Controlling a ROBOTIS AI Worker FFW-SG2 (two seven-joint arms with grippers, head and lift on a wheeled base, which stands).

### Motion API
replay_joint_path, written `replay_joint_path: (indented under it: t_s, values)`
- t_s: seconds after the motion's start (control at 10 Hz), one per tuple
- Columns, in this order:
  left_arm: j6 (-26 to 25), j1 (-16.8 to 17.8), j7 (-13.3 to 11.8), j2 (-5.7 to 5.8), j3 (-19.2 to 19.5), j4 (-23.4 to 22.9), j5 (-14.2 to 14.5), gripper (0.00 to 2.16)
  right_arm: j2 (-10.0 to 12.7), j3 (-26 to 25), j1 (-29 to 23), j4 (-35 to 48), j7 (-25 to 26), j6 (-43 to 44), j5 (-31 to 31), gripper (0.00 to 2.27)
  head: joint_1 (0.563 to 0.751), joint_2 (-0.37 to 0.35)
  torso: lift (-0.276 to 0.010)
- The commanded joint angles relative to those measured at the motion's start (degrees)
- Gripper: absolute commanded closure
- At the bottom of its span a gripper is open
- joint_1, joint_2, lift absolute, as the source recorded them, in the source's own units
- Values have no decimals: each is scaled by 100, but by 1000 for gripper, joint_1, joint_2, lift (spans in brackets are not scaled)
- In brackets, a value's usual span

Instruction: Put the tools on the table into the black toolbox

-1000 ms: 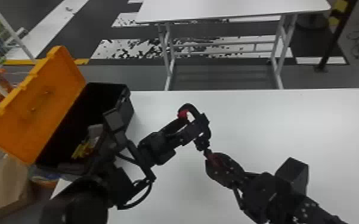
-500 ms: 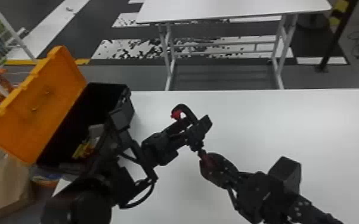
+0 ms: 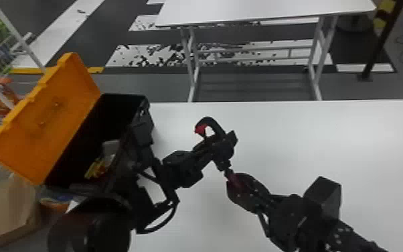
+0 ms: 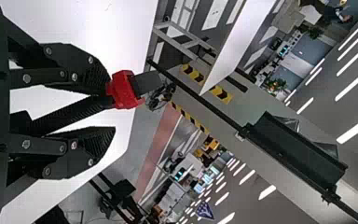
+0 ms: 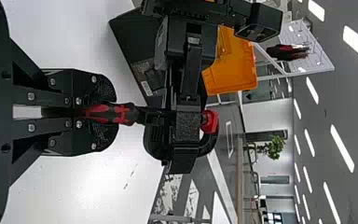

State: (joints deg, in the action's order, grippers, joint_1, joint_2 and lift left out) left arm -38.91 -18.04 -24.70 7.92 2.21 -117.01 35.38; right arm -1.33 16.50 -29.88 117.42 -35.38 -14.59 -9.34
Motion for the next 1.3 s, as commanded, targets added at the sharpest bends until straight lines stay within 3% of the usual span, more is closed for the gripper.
replay_joint_path:
  t_s: [0.0, 0.1, 0.2, 0.3, 0.4, 0.5, 0.8, 1.2]
  values:
    - [-43, -42, 9, -1, 8, -59, -93, 2138, 1, -7, -9, 0, 5, -13, 11, 2243, 695, 195, -75]
    - [-25, -51, 9, 7, 8, -94, -128, 2138, 1, -7, -18, 0, 13, 4, 20, 2240, 695, 195, -75]
    - [-25, -42, 0, 7, 25, -120, -145, 2138, 1, -24, -35, 0, 31, 4, 55, 2047, 695, 196, -75]
    - [-25, -42, 27, -1, 34, -103, -145, 2138, 1, -42, -53, 0, 40, 39, 152, 1393, 695, 197, -75]
    - [-25, -42, 27, 7, 43, -103, -145, 2138, 10, -77, -79, 0, 57, 110, 187, 454, 695, 198, -75]
    - [-25, -51, 36, 7, 43, -103, -145, 2138, 1, -121, -97, 0, 57, 127, 222, 164, 695, 200, -75]
    - [-43, -68, 18, 43, 236, -103, -128, 2138, 1, -508, -299, 0, 40, 321, 635, 80, 695, 186, -75]
    - [-43, -68, 9, 148, 1010, -208, 30, 2138, 10, -1404, -651, -140, 5, 918, 1268, 87, 695, 167, -75]
